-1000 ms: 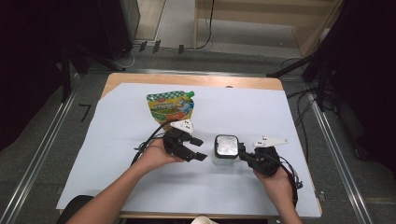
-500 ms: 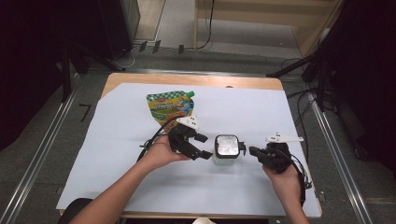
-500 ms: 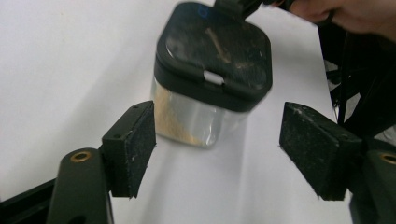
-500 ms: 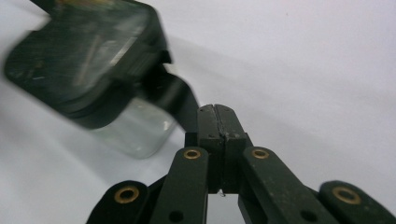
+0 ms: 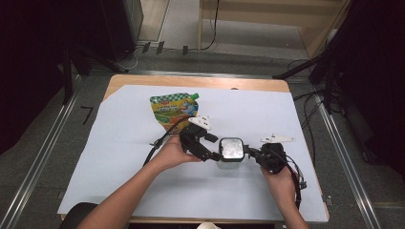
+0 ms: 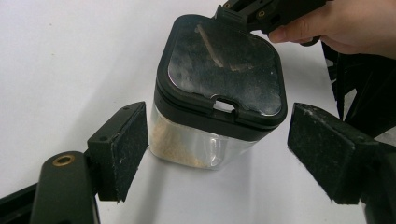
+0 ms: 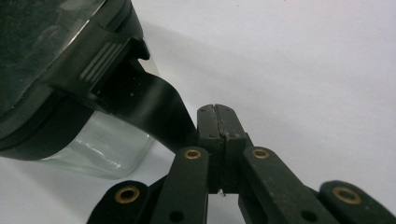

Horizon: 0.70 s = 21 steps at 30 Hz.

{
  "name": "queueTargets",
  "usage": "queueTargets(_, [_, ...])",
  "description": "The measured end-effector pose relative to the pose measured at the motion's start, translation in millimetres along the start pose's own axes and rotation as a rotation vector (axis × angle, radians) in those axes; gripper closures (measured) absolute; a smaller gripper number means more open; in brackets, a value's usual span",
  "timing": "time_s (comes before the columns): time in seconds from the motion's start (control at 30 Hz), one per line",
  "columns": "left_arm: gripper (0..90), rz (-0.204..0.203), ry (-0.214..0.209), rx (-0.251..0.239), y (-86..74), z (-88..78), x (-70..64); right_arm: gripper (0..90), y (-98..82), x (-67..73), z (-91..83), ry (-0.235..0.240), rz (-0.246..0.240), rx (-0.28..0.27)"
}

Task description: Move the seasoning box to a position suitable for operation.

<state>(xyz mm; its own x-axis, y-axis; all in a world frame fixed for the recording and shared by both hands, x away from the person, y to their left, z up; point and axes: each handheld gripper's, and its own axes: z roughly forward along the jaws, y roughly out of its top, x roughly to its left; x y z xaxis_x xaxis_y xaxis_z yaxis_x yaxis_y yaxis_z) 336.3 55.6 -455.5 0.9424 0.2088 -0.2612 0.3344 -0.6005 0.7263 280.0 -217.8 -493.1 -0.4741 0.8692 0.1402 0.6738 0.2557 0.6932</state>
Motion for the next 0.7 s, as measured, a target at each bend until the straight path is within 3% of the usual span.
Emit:
queueTargets(0.23, [17.5,-0.009,-0.01,0.001,-7.3,6.0,-0.6,90.0,4.5,5.8,8.1,0.007,-0.013,-0.003])
queueTargets(0.4, [14.3,0.029,0.04,0.008,-10.7,12.9,-5.2,90.0,5.3,10.9,10.0,0.019,-0.024,0.004])
queueTargets(0.5, [13.1,0.032,0.054,0.003,-12.3,16.5,-6.0,90.0,5.5,12.9,10.6,0.021,-0.032,0.004])
queueTargets(0.7, [13.7,0.09,0.1,-0.001,-10.0,17.7,-12.3,90.0,5.4,14.7,10.9,0.022,-0.037,0.004])
